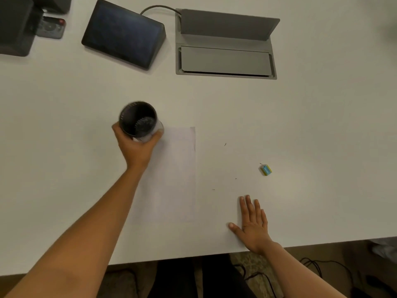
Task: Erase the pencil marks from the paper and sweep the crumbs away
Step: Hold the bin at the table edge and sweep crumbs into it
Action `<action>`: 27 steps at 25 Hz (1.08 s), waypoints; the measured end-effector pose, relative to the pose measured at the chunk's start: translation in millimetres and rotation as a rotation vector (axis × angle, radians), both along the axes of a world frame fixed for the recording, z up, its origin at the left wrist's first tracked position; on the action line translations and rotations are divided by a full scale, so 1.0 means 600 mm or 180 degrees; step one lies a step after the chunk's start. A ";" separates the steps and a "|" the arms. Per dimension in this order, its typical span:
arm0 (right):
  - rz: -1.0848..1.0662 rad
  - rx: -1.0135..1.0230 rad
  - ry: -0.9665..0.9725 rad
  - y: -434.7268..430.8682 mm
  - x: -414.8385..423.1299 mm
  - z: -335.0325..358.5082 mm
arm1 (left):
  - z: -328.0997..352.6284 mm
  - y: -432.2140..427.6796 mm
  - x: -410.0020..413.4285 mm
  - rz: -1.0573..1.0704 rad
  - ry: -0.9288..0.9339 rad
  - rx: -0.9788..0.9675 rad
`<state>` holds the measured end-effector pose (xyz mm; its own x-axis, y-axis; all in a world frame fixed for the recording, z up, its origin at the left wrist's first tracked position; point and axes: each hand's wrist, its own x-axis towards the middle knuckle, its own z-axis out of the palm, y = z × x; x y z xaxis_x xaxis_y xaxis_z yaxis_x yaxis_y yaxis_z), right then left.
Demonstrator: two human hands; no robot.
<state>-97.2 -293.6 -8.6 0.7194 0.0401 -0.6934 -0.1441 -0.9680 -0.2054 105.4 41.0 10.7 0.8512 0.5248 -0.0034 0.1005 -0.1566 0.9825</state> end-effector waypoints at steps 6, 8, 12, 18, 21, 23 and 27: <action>-0.0429 0.0653 -0.1253 0.016 0.016 0.007 | 0.017 -0.126 -0.232 -0.1624 0.0552 -0.0078; -0.0582 0.1183 -0.1575 0.015 0.096 0.010 | 0.022 -0.148 -0.290 -0.2007 0.0698 -0.0003; -0.0206 0.1225 -0.1753 0.000 0.285 -0.004 | 0.040 -0.174 -0.351 -0.2043 0.0813 -0.0004; 0.0616 0.0232 -0.1717 -0.002 0.360 -0.071 | 0.050 -0.197 -0.425 -0.1942 0.0809 -0.0160; 0.1202 0.0654 -0.1736 0.028 0.258 -0.070 | 0.046 -0.215 -0.463 -0.1964 0.0830 -0.0362; 0.1430 0.1170 -0.1559 0.030 0.181 -0.053 | 0.051 -0.227 -0.474 -0.1981 0.0841 -0.0424; 0.0511 0.1565 -0.2039 -0.034 0.136 -0.023 | 0.064 -0.248 -0.484 -0.2106 0.0971 -0.0329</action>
<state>-15.8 -313.9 -22.4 0.9293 0.3682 -0.0269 0.2776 -0.7450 -0.6065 -185.0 -107.7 49.1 0.9430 -0.1142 -0.3125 0.2885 -0.1873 0.9390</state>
